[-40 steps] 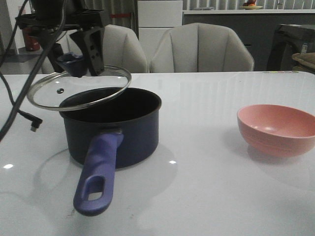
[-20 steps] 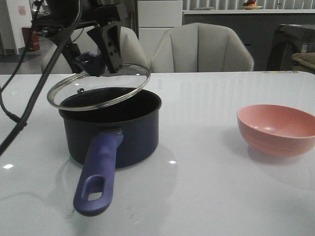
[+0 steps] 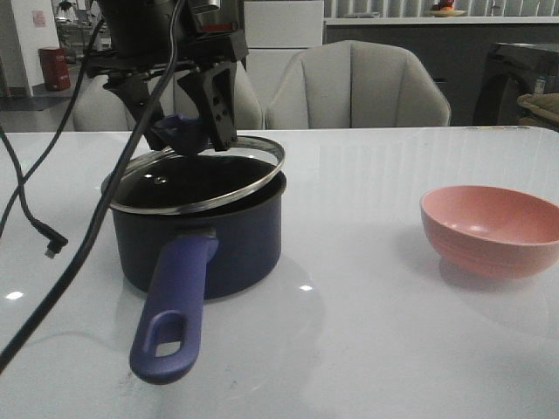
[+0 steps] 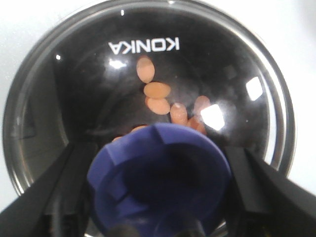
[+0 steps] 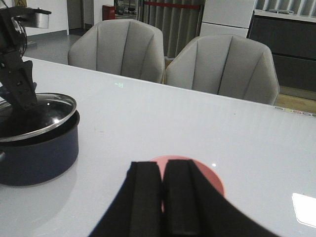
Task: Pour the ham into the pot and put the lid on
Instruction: 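Carry the lid over the saucepan and lower it onto the rim, then open the left gripper and raise it off the knob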
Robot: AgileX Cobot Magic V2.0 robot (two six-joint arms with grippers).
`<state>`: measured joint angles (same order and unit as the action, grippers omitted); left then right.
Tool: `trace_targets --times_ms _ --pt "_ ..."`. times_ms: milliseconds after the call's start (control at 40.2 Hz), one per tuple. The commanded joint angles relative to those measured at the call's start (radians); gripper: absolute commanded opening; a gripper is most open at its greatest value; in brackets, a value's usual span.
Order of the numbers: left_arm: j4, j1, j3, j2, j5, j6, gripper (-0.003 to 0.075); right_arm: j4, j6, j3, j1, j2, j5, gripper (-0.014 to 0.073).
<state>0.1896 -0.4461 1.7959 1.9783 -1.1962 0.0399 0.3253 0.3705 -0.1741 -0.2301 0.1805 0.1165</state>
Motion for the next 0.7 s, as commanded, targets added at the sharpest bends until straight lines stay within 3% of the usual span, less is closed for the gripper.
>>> trace_targets --times_ms 0,323,547,672 --pt "0.002 -0.007 0.034 -0.045 0.028 -0.001 0.0122 0.005 0.008 -0.025 -0.002 0.009 -0.074 0.0151" --pt "-0.010 -0.007 0.042 -0.016 0.024 -0.001 0.0159 0.005 0.008 -0.025 -0.002 0.009 -0.074 0.0151" --pt "-0.010 -0.007 0.042 -0.016 0.027 -0.001 0.0434 0.005 0.008 -0.025 -0.002 0.009 -0.074 0.0151" --pt "-0.010 -0.007 0.042 -0.016 0.027 -0.001 0.0532 0.005 0.008 -0.025 -0.002 0.009 -0.074 0.0151"
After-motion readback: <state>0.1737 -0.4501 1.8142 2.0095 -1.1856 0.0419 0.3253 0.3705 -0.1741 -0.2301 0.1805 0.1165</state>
